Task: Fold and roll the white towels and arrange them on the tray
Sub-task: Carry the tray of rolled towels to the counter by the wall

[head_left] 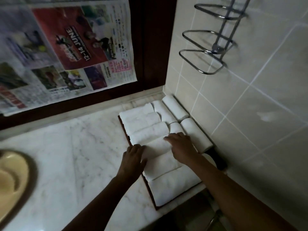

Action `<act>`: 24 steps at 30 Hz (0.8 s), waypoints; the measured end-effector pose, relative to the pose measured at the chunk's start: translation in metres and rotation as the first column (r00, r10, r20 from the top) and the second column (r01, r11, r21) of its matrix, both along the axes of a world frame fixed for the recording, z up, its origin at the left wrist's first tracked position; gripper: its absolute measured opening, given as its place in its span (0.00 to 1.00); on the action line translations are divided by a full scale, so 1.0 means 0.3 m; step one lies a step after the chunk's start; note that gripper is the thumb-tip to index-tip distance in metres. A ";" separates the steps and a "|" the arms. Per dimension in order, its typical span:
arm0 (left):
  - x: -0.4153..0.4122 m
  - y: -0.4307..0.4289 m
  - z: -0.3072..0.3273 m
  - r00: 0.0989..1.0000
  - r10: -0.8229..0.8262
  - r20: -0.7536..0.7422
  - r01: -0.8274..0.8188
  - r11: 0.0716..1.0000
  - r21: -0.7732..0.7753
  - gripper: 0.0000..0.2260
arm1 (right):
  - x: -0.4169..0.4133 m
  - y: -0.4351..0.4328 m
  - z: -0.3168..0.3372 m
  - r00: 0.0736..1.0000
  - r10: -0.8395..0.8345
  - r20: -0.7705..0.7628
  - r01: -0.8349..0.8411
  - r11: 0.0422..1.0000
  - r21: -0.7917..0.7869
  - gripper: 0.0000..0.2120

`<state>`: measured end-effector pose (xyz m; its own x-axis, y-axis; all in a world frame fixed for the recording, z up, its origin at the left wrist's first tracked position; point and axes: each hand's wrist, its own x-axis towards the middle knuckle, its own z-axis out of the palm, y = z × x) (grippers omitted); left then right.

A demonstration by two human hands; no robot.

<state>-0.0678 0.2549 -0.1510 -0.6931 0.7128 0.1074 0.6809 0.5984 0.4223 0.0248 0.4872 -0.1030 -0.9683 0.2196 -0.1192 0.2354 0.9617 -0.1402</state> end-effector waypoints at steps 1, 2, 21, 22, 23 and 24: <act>0.004 -0.003 0.000 1.000 0.005 0.001 -0.005 1.000 0.001 0.24 | -0.007 0.009 -0.006 1.000 0.001 -0.005 -0.001 1.000 0.009 0.27; 0.006 -0.005 -0.001 1.000 0.009 0.008 -0.009 1.000 0.002 0.24 | -0.015 0.017 -0.006 1.000 0.004 0.001 -0.004 1.000 0.008 0.26; -0.308 0.074 0.054 0.989 -0.038 0.142 0.070 0.972 -0.226 0.34 | -0.316 0.139 0.011 0.960 0.187 0.207 -0.226 0.956 0.185 0.34; -0.320 0.071 0.051 0.989 -0.046 0.142 0.077 0.972 -0.220 0.34 | -0.325 0.140 0.013 0.958 0.188 0.215 -0.230 0.955 0.189 0.34; -0.329 0.068 0.047 0.989 -0.045 0.144 0.075 0.974 -0.216 0.34 | -0.334 0.138 0.018 0.954 0.185 0.237 -0.231 0.956 0.182 0.34; -0.333 0.065 0.042 0.989 -0.039 0.146 0.068 0.977 -0.202 0.34 | -0.343 0.137 0.020 0.950 0.179 0.255 -0.225 0.960 0.167 0.34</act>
